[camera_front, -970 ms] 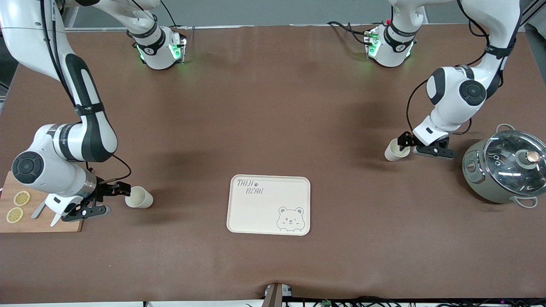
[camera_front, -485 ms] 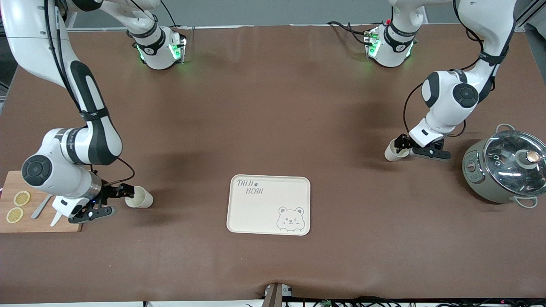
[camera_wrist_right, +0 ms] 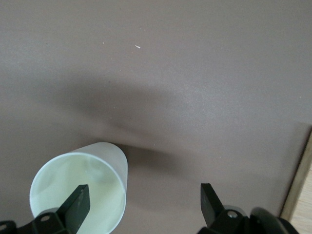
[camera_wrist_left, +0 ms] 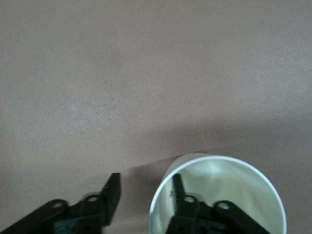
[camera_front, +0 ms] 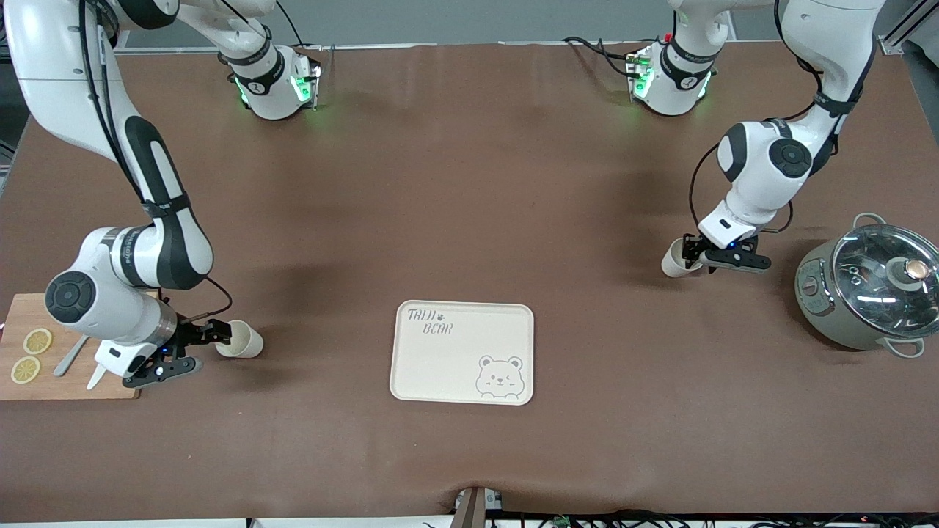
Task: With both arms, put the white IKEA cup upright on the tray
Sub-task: 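Close both grippers around the rims of the white cups, then carry the cups toward the bear tray with both grippers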
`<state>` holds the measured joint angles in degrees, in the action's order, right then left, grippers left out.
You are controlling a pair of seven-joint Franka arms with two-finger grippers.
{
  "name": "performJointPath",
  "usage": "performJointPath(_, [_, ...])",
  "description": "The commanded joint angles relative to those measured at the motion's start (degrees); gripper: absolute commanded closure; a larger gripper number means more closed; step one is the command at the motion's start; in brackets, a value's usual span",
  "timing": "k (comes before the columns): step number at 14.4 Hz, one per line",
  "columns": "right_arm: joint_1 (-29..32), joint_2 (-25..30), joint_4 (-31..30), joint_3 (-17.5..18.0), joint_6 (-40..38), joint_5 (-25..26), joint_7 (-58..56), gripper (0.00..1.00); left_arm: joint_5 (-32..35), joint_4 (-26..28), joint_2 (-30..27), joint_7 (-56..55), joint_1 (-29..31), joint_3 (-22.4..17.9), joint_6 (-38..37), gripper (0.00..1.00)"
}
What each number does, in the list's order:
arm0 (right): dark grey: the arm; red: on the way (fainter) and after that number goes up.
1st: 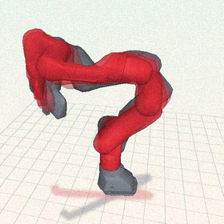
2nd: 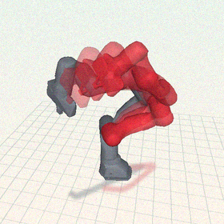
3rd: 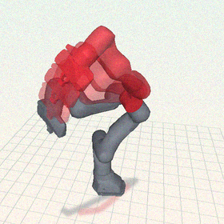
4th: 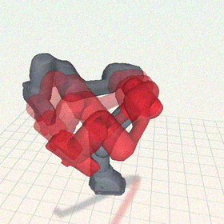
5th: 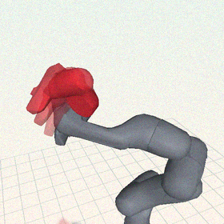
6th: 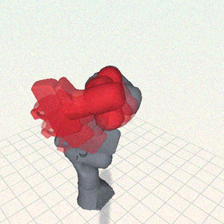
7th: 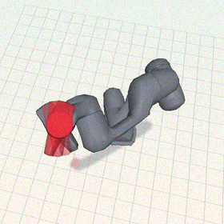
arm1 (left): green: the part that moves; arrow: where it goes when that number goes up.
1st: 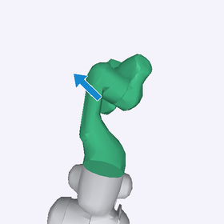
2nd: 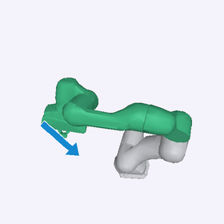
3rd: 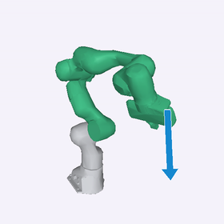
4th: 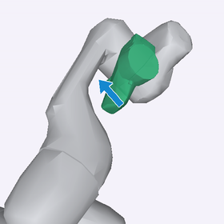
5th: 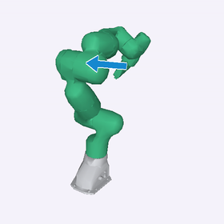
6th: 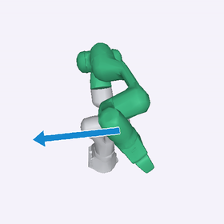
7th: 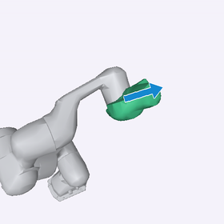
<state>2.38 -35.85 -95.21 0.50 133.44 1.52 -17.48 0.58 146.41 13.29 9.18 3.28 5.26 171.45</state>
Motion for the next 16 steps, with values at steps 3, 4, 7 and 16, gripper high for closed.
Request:
performJointPath(3, [0.6,-2.0,0.0,0.6,3.0,-0.3,-2.1,0.00,-1.0,1.3,-0.7,-1.2,0.1,0.5,2.1,1.00])
performJointPath(4, [0.5,-2.3,0.0,0.6,3.3,-0.3,-2.1,0.00,-1.0,1.3,-0.7,-1.2,0.1,0.5,2.1,1.00])
performJointPath(7, [0.5,-2.5,0.0,0.6,3.4,-0.3,-2.1,0.00,-1.0,-0.6,-1.2,-3.4,-0.4,0.8,0.2,1.00])
performJointPath(16, [0.3,-2.5,0.1,1.2,3.4,-0.3,-3.7,0.59,-0.9,-23.8,0.5,-20.6,-2.0,9.1,-29.3,1.00])
